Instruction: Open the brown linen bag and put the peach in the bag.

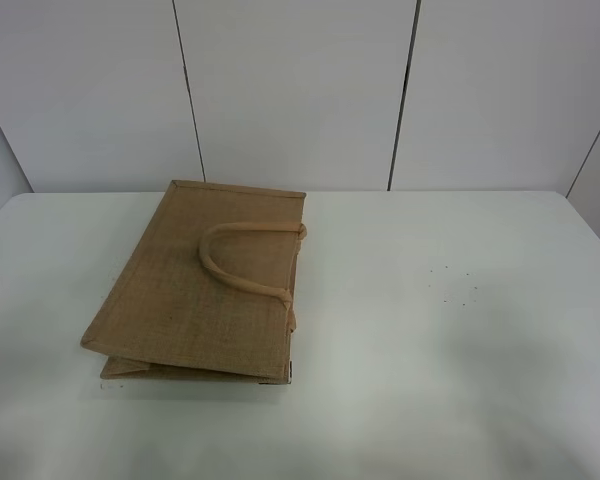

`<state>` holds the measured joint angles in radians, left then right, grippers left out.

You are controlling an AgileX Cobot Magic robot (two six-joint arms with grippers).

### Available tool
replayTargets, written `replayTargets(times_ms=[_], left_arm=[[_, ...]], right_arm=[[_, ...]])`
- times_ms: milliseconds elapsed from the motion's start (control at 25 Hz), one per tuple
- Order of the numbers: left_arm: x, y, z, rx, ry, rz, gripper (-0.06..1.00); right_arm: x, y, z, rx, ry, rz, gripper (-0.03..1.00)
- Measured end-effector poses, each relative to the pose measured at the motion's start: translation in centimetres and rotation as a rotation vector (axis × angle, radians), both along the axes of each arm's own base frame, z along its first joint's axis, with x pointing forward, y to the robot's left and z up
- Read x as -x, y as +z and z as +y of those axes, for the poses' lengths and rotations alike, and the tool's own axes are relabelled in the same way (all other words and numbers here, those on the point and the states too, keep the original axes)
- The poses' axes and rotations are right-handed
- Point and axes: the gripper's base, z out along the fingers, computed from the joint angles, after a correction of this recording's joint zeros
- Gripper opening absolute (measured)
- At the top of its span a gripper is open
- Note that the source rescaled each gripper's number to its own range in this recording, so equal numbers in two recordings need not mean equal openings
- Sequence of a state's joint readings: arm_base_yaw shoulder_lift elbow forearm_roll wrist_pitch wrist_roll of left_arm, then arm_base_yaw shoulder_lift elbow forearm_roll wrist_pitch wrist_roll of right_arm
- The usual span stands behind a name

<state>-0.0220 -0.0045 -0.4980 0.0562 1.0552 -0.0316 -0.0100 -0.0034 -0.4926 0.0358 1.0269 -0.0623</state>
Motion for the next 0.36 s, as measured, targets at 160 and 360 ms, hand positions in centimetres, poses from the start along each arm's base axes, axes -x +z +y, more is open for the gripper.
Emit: replayTargets(times_ms=[160, 360], left_arm=[[0.00, 0.00, -0.02, 0.002, -0.001, 0.000, 0.85], [0.00, 0.00, -0.06, 0.006, -0.003, 0.000, 0.85]], right_arm=[[0.00, 0.00, 0.00, 0.000, 0.000, 0.000, 1.00], [0.00, 0.00, 0.00, 0.000, 0.000, 0.000, 1.00]])
